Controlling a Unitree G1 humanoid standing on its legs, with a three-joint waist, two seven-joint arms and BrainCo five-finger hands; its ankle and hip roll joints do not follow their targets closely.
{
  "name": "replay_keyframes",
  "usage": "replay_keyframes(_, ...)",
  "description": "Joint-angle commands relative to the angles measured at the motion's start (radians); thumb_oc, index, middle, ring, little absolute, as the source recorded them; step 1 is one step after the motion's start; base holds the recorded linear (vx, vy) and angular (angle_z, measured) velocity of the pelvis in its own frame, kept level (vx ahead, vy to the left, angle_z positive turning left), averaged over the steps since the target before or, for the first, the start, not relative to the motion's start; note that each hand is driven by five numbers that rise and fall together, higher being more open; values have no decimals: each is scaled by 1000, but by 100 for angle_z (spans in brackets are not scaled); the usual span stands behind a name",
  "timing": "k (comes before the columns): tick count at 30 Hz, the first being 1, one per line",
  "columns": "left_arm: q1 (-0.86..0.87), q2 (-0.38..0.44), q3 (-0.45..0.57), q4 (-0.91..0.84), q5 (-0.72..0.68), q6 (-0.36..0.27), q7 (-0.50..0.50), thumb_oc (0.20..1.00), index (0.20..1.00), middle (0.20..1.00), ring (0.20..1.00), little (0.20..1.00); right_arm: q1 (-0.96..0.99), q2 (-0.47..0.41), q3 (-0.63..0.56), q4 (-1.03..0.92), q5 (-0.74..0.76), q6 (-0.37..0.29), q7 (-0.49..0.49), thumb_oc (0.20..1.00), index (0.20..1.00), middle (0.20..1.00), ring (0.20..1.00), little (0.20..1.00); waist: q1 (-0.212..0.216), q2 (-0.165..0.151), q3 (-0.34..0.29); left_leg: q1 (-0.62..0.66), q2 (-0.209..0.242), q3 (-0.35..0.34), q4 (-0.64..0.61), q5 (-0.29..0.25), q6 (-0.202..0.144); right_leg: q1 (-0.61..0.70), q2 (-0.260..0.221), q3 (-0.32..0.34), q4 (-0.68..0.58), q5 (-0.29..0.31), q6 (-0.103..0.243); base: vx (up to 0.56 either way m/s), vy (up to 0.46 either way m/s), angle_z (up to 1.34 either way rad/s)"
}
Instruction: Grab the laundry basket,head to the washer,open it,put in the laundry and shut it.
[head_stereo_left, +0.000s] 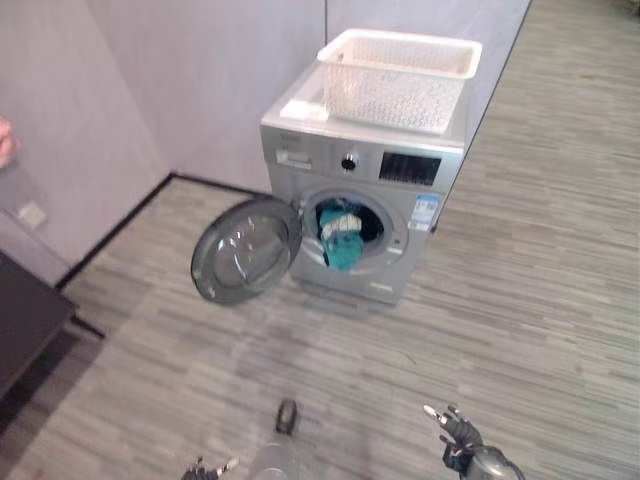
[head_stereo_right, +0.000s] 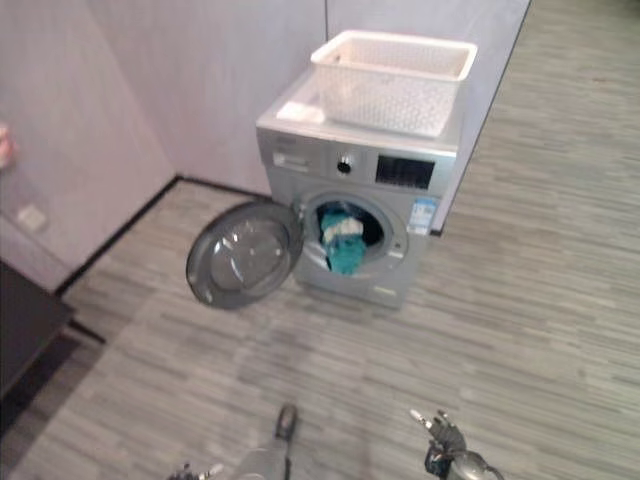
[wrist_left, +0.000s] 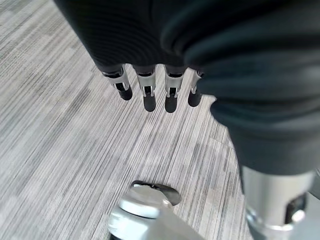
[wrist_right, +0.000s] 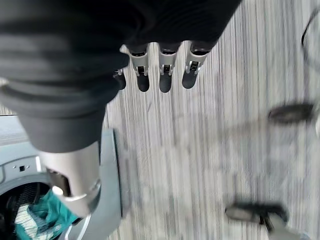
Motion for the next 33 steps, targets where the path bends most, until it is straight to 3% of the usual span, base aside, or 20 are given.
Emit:
replay_keyframes(1, -17, 38, -28, -39, 18, -22, 0, 1000, 1000, 1000, 1000, 1000, 40, 5, 21, -58, -9, -13, 7, 1000, 1000, 1000, 1000, 1000, -12, -52, -57, -54, -56, 28, -28, 72, 82, 88, -78, -83, 114, 236, 104, 273, 243, -53)
replay_keyframes(4, -6, 38, -47, -58, 28, -18, -8, 1000, 1000, 1000, 1000, 1000, 30, 5, 10, -28, -5, -11, 9, 1000, 1000, 1000, 1000, 1000, -21, -39, -62, -3, -109, 25, -35, 28, 130, 40, -98, -61, 251, 373, 116, 323, 290, -28)
replay_keyframes(5, -5, 38, -60, -61, 39, -15, -12, 1000, 1000, 1000, 1000, 1000, 26, 4, -2, -1, -18, -7, 4, 1000, 1000, 1000, 1000, 1000, -34, -19, -57, 41, -127, 9, -52, 11, 157, 0, -105, -60, 364, 427, 111, 329, 285, -24)
replay_keyframes(7, -6, 39, -64, -62, 44, -13, -15, 1000, 1000, 1000, 1000, 1000, 26, 4, -8, 7, -22, -6, 2, 1000, 1000, 1000, 1000, 1000, -39, -11, -53, 65, -133, -4, -67, 2, 166, -26, -101, -59, 407, 422, 111, 292, 208, 25)
replay_keyframes(8, -3, 41, -64, -65, 46, -10, -16, 1000, 1000, 1000, 1000, 1000, 27, 4, -26, 19, -24, -7, -8, 1000, 1000, 1000, 1000, 1000, -50, 6, -47, 101, -135, -18, -79, -15, 173, -77, -121, -90, 420, 394, 104, 405, 184, 49)
replay_keyframes(10, -6, 42, -55, -50, 47, -9, -14, 1000, 1000, 1000, 1000, 1000, 30, 2, -35, 25, -13, -7, -6, 1000, 1000, 1000, 1000, 1000, -69, 21, -35, 144, -126, -42, -95, -32, 165, -133, -109, -126, 344, 257, 71, 370, 63, 32)
replay_keyframes(12, -8, 42, -41, -37, 40, -10, -14, 1000, 1000, 1000, 1000, 1000, 31, -2, -42, 21, 0, -9, -11, 1000, 1000, 1000, 1000, 1000, -80, 29, -21, 180, -116, -57, -99, -59, 152, -175, -85, -142, 202, 176, 61, 319, -75, 19)
replay_keyframes(14, -5, 36, -39, -19, 54, -16, -12, 1000, 1000, 1000, 1000, 1000, 31, -10, -45, 24, 10, -11, -13, 1000, 1000, 1000, 1000, 1000, -102, 21, -7, 224, -122, -82, -99, -97, 141, -220, -59, -107, 5, 208, 75, 328, -102, 31)
replay_keyframes(15, -5, 36, -39, -19, 54, -16, -12, 1000, 1000, 1000, 1000, 1000, 31, -10, -45, 24, 10, -11, -13, 1000, 1000, 1000, 1000, 1000, -102, 22, -8, 223, -121, -83, -99, -96, 141, -220, -59, -107, 1, 211, 75, 415, -131, 21)
replay_keyframes(16, -13, 32, -40, -13, 67, -20, -9, 1000, 1000, 1000, 1000, 1000, 33, -19, -63, 25, 24, -13, -19, 1000, 1000, 1000, 1000, 1000, -123, 4, 7, 247, -138, -114, -82, -132, 131, -257, -55, -35, -155, 276, 105, 422, -152, 23)
replay_keyframes(19, -26, 22, -34, -5, 79, -23, -5, 1000, 1000, 1000, 1000, 1000, 47, -30, -91, 46, 27, -11, -21, 1000, 1000, 1000, 1000, 1000, -146, 1, 19, 300, -143, -159, -44, -201, 115, -303, -63, 11, -297, 347, 141, 405, -145, 55)
replay_keyframes(24, -17, 16, -31, -4, 91, -22, -2, 1000, 1000, 1000, 1000, 1000, 83, -42, -117, 56, 10, -9, -27, 1000, 1000, 1000, 1000, 1000, -168, -8, 4, 404, -110, -209, -21, -244, 92, -307, -70, 7, -221, 384, 140, 539, -317, 70)
replay_keyframes(25, -14, 14, -36, 16, 104, -19, 8, 1000, 1000, 1000, 1000, 1000, 87, -45, -118, 66, 7, -12, -36, 1000, 1000, 1000, 1000, 1000, -179, -1, -20, 436, -56, -219, 23, -201, 65, -298, -40, 7, -173, 375, 122, 343, -265, 92)
replay_keyframes(26, -14, 13, -36, 16, 104, -19, 8, 1000, 1000, 1000, 1000, 1000, 87, -45, -118, 66, 7, -12, -36, 1000, 1000, 1000, 1000, 1000, -180, 1, -20, 437, -53, -219, 22, -202, 65, -298, -38, 5, -172, 373, 121, 482, -380, 104)
replay_keyframes(27, -15, 13, -37, 22, 100, -18, 13, 1000, 1000, 1000, 1000, 1000, 82, -49, -112, 68, 7, -16, -42, 1000, 1000, 1000, 1000, 1000, -184, 8, -28, 415, -20, -201, 91, -119, 34, -278, -16, -7, -142, 354, 107, 293, -358, 86)
replay_keyframes(28, -18, 18, -38, -6, 70, -14, 13, 1000, 1000, 1000, 1000, 1000, 85, -58, -118, 34, 64, -30, -55, 1000, 1000, 1000, 1000, 1000, -183, -20, -8, 238, 5, -148, 394, 27, 33, -220, -8, -8, -130, 318, 63, 376, -496, 45)
replay_keyframes(29, -15, 22, -33, -27, 54, -12, 12, 1000, 1000, 1000, 1000, 1000, 81, -65, -118, 21, 75, -36, -62, 1000, 1000, 1000, 1000, 1000, -179, -26, -1, 192, 20, -123, 500, 49, 43, -200, 9, -16, -129, 301, 40, 232, -378, 18)
replay_keyframes(30, -14, 22, -33, -28, 54, -12, 12, 1000, 1000, 1000, 1000, 1000, 81, -65, -118, 21, 75, -36, -62, 1000, 1000, 1000, 1000, 1000, -179, -24, -1, 189, 22, -123, 505, 46, 42, -201, 11, -16, -128, 301, 40, 245, -380, 0)
replay_keyframes(31, -9, 31, -26, -67, 40, -15, 23, 1000, 1000, 1000, 1000, 1000, 76, -85, -121, -20, 86, -44, -90, 1000, 1000, 1000, 1000, 1000, -167, -36, 16, 120, 62, -81, 616, 82, 63, -157, 45, -14, -129, 264, 1, 266, -331, -15)
replay_keyframes(33, -6, 35, -21, -85, 26, -16, 26, 1000, 1000, 1000, 1000, 1000, 78, -97, -130, -53, 95, -49, -100, 1000, 1000, 1000, 1000, 1000, -161, -37, 18, 98, 91, -62, 600, 93, 69, -139, 58, -13, -128, 245, -9, 228, -242, -10)
